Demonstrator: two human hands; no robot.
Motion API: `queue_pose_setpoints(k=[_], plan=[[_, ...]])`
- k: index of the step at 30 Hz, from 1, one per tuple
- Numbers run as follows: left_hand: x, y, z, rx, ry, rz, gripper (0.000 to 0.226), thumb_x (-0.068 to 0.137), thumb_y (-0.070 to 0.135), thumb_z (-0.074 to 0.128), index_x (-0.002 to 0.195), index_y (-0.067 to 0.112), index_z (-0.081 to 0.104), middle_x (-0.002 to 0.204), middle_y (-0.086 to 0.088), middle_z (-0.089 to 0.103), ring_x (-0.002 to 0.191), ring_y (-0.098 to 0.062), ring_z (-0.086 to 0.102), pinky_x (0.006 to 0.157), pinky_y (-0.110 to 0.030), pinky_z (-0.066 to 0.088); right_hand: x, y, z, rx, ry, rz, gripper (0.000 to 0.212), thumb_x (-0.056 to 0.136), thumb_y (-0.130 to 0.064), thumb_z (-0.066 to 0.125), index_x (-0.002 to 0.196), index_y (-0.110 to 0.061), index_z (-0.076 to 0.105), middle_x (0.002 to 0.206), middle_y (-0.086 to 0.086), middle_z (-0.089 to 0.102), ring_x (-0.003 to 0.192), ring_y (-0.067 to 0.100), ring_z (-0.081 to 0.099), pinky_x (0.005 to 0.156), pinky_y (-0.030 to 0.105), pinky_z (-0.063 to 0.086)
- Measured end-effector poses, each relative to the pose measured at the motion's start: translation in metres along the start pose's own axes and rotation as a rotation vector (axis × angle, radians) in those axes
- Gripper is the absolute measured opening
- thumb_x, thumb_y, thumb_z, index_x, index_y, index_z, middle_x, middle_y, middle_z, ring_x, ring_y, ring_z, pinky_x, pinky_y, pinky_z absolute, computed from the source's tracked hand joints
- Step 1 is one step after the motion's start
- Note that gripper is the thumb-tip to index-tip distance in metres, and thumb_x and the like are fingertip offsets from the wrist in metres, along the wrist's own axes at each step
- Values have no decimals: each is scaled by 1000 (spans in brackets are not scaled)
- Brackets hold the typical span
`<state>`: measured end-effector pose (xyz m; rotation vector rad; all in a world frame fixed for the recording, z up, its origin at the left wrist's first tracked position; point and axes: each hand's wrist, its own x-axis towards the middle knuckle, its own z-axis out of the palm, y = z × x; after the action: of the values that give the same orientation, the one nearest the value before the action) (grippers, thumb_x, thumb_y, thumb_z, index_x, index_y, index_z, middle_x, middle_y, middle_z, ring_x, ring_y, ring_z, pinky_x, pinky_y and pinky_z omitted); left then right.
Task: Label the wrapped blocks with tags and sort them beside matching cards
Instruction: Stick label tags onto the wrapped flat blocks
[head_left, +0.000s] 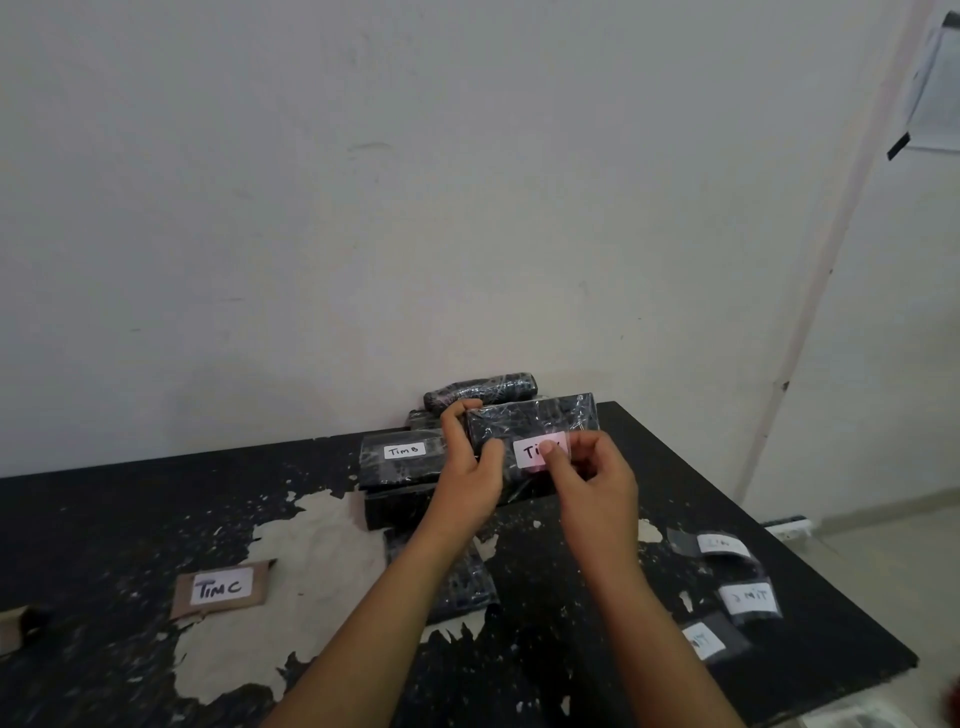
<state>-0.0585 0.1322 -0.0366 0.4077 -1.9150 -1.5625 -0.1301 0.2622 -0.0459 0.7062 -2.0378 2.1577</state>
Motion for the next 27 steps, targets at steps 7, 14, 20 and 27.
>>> queue_pose_setpoints(k=[7,14,20,27], plan=[[-1,1,3,-66,59,-50,37,114,26,31,135,57,31,108,-14,57,91,-26,59,85,-53,58,-4,-1,3,42,15,9,3,105,-25,74,102,-27,73,95,-6,79,86,6,75,75,23,61],[-2,-1,0,-109,43,-41,26,116,38,41,138,45,32,116,14,50,103,-5,54,89,-41,47,1,0,4,87,15,15,3,105,-23,75,102,-25,73,97,-4,81,89,13,78,82,35,66],[-5,2,1,-101,22,-39,62,92,67,66,139,47,30,158,-2,39,140,-24,48,109,-43,40,-1,2,7,56,-44,-10,4,104,-23,75,100,-22,74,94,-4,79,84,9,74,75,22,60],[-1,-5,2,-58,42,-4,83,76,49,88,135,56,30,145,-6,59,126,-26,67,109,-51,56,0,6,7,61,-15,15,4,103,-22,76,100,-24,75,93,-4,79,85,12,76,76,27,64]])
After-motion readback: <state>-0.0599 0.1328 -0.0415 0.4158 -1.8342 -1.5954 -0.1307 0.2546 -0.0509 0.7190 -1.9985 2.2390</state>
